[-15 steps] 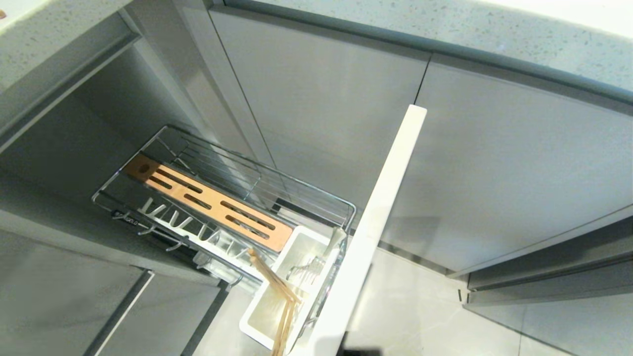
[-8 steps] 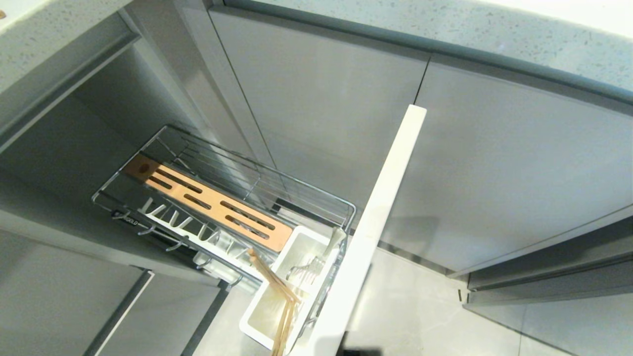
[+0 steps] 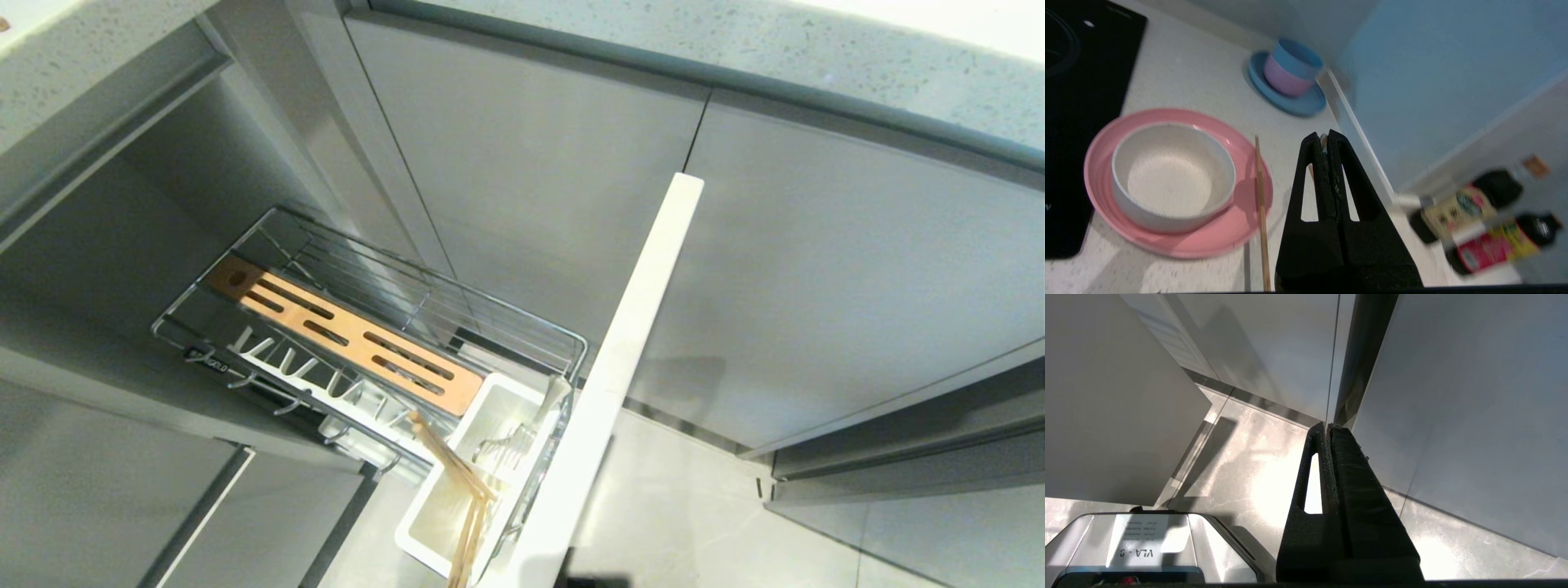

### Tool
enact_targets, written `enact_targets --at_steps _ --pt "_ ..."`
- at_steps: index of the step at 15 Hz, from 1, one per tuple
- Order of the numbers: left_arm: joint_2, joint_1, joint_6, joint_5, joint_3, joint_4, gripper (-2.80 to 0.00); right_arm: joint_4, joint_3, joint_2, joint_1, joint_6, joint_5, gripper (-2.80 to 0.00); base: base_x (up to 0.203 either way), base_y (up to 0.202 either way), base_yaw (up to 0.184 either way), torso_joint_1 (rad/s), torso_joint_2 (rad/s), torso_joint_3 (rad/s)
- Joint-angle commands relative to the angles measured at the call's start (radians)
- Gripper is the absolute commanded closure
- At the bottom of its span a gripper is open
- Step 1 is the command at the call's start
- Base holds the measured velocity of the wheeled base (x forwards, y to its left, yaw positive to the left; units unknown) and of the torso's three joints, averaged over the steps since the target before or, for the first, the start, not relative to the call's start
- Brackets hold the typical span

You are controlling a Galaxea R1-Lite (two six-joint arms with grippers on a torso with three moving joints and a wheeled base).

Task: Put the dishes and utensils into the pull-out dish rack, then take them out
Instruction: Take the spoon out of the cupboard

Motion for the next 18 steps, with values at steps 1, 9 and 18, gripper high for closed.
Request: enact_targets --at_steps 1,9,18 --pt "0.027 0.008 -0.003 0.069 0.040 -0.081 0.00 0.000 0.002 0.001 0.001 0.000 0.000 0.00 0.000 0.000 0.000 0.000 0.00 0.000" --pt "0.060 0.027 -0.004 0.146 0.253 -0.302 0.00 0.000 0.002 0.001 0.001 0.000 0.000 0.00 0.000 0.000 0.000 0.000 0.00 0.000" --pt "-0.007 0.152 0.009 0.146 0.615 -0.722 0.00 0.000 0.002 0.001 0.001 0.000 0.000 0.00 0.000 0.000 0.000 0.000 0.00 0.000"
